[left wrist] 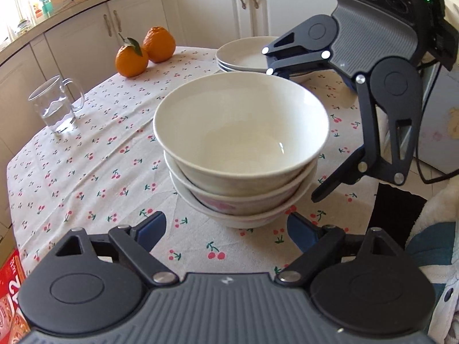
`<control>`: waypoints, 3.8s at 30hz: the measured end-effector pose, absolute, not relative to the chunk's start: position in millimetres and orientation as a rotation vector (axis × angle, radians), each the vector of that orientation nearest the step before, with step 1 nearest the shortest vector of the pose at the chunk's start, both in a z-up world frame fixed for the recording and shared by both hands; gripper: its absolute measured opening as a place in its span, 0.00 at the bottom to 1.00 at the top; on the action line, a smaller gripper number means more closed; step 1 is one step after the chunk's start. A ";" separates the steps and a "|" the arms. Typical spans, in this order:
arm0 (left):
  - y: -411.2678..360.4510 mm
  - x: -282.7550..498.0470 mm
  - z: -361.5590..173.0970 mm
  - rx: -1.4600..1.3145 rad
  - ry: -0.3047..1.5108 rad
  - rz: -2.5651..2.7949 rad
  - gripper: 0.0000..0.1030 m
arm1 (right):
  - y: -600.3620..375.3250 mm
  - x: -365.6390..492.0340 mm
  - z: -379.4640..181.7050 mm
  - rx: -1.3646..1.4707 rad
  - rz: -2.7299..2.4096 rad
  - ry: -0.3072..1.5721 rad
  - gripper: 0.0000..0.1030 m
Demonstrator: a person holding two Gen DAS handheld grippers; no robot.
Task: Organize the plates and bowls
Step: 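Grip the stacked bowls from opposite sides with both tools, then lift the bowl stack with both tools and carry it over the plate stack, then lower the bowl stack onto the plates and open both tools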
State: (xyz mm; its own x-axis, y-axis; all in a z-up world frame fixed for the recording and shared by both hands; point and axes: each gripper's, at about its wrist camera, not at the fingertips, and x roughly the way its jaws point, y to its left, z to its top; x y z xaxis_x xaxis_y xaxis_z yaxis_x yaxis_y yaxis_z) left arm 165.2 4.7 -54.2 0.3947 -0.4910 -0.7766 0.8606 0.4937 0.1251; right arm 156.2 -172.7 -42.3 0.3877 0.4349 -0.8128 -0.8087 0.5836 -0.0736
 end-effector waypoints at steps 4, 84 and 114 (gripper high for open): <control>3.5 173.8 -55.1 0.586 0.747 -0.993 0.87 | -169.9 160.5 -44.6 -0.535 0.875 0.824 0.99; -197.3 256.5 -34.9 0.681 0.639 -1.270 0.78 | -370.1 214.7 -10.5 -0.437 0.694 0.830 0.88; -196.6 256.5 -35.0 0.655 0.624 -1.231 0.85 | -388.6 226.0 -24.7 -0.327 0.627 0.877 0.95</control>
State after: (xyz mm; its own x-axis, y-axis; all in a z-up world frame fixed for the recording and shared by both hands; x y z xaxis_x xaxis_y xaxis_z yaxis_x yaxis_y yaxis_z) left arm 256.5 -196.6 -35.0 0.2190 -0.6371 -0.7390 0.9726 0.2028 0.1134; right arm 226.0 -388.6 -24.7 0.4777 0.3732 -0.7953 -0.6313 0.7754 -0.0153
